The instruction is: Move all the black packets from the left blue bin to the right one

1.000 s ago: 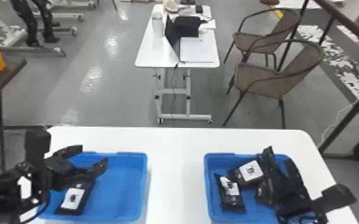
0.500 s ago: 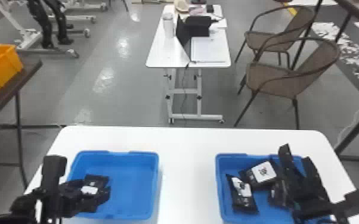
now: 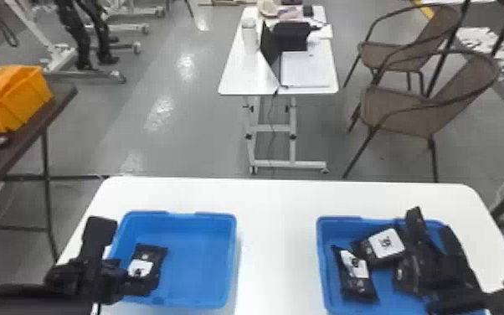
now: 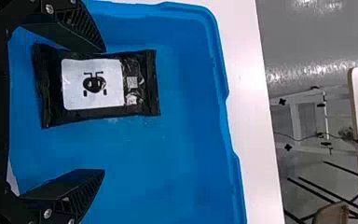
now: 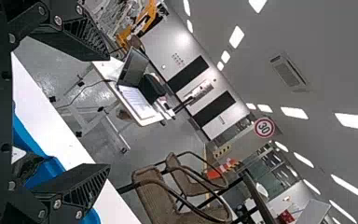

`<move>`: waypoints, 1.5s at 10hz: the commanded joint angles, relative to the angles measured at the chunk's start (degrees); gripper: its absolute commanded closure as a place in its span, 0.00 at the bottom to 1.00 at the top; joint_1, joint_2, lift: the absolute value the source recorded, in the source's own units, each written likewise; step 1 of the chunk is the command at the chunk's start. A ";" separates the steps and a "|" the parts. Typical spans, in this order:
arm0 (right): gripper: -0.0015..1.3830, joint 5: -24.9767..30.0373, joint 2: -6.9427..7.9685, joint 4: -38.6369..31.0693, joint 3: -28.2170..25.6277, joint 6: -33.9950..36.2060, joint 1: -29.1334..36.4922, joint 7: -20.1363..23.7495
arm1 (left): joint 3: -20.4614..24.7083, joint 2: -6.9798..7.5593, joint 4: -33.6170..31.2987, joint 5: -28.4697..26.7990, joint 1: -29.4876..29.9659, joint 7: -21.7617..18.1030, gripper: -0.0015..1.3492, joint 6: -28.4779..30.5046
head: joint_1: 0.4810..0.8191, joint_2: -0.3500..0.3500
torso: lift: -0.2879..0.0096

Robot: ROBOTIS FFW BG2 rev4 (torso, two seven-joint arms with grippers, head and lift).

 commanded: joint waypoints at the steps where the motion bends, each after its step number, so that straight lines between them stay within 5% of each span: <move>1: 0.16 -0.62 0.75 0.42 0.17 0.12 -0.26 0.43 | -0.19 -0.23 1.62 -1.40 -0.84 0.89 0.09 1.15 | 0.63 0.67 | 0.97; 4: 0.16 -1.41 0.75 0.86 0.17 0.64 -0.44 1.22 | -0.19 -0.32 5.05 -1.83 -2.07 4.40 0.10 2.12 | 0.63 0.70 | 0.97; 8: 0.16 -2.55 0.75 1.30 0.17 1.35 -0.44 2.28 | -1.06 1.52 15.77 -0.69 -7.26 5.55 0.11 -0.96 | 0.63 0.72 | 0.97; 9: 0.16 -2.55 0.75 1.30 0.17 1.70 -0.44 2.45 | -1.42 2.05 17.88 -0.78 -8.57 5.55 0.16 -0.96 | 0.63 0.72 | 0.97; 11: 0.16 -2.91 0.75 1.30 0.17 1.87 -0.35 2.80 | -3.17 3.81 19.55 -0.87 -9.54 5.55 0.44 -0.43 | 0.63 0.73 | 0.97; 13: 0.16 -3.52 0.75 1.13 0.17 1.87 -0.09 3.07 | -3.17 4.16 20.43 -0.78 -9.72 5.63 0.31 0.98 | 0.63 0.74 | 0.97; 14: 0.16 -3.70 0.75 1.30 0.17 1.87 -0.09 3.07 | -3.26 4.60 21.04 -0.08 -9.72 5.55 0.45 0.80 | 0.63 0.75 | 0.97; 15: 0.16 -3.78 0.75 1.13 0.17 2.23 -0.09 3.07 | -4.14 5.39 21.13 0.89 -9.54 5.55 0.73 -0.34 | 0.63 0.75 | 0.97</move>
